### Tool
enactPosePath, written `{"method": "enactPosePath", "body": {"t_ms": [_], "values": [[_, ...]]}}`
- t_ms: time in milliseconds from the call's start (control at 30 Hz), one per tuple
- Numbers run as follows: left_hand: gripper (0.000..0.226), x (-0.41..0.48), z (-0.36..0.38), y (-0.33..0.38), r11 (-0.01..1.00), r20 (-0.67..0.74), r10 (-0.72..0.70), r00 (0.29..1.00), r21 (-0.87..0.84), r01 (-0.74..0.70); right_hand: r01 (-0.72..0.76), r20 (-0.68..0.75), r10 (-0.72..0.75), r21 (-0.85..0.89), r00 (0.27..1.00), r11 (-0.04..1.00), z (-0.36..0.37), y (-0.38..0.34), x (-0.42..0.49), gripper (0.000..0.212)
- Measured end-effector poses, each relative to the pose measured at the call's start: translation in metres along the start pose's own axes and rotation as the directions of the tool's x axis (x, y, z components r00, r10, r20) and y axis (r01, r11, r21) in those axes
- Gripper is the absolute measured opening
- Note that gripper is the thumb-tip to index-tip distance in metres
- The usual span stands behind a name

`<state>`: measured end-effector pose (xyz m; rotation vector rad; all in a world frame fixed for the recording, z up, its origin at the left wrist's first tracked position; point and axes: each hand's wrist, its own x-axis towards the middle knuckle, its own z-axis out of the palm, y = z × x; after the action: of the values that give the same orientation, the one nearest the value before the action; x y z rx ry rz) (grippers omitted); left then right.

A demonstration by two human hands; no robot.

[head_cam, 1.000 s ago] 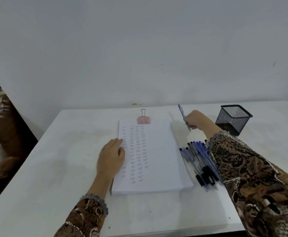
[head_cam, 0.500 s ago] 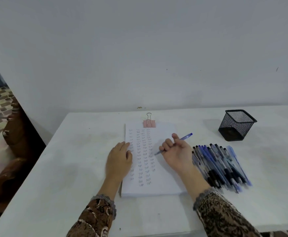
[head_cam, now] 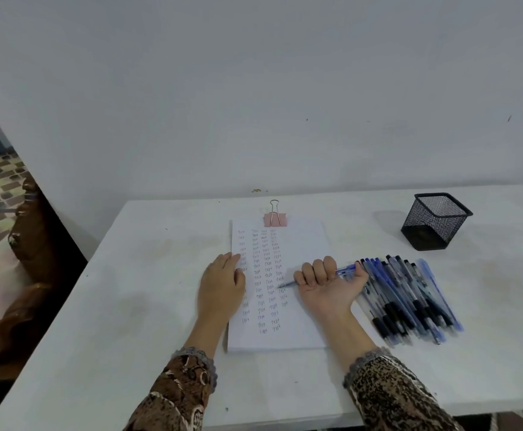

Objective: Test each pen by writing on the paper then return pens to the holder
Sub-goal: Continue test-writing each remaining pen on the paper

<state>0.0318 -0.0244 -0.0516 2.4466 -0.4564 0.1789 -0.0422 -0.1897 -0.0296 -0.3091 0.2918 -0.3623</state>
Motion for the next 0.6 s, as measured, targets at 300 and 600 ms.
{"method": "enactPosePath", "body": {"t_ms": [300,600], "values": [[0.040,0.000,0.000,0.000,1.000,-0.003,0.018,1.000,0.023,-0.018,-0.007,0.037,0.016,-0.228,0.999,0.974,0.010,0.006,0.005,0.035],[0.041,0.000,0.000,0.000,1.000,0.001,0.017,1.000,0.020,-0.017,-0.002,0.072,0.051,-0.557,0.996,0.830,0.003,-0.002,-0.007,0.024]]}}
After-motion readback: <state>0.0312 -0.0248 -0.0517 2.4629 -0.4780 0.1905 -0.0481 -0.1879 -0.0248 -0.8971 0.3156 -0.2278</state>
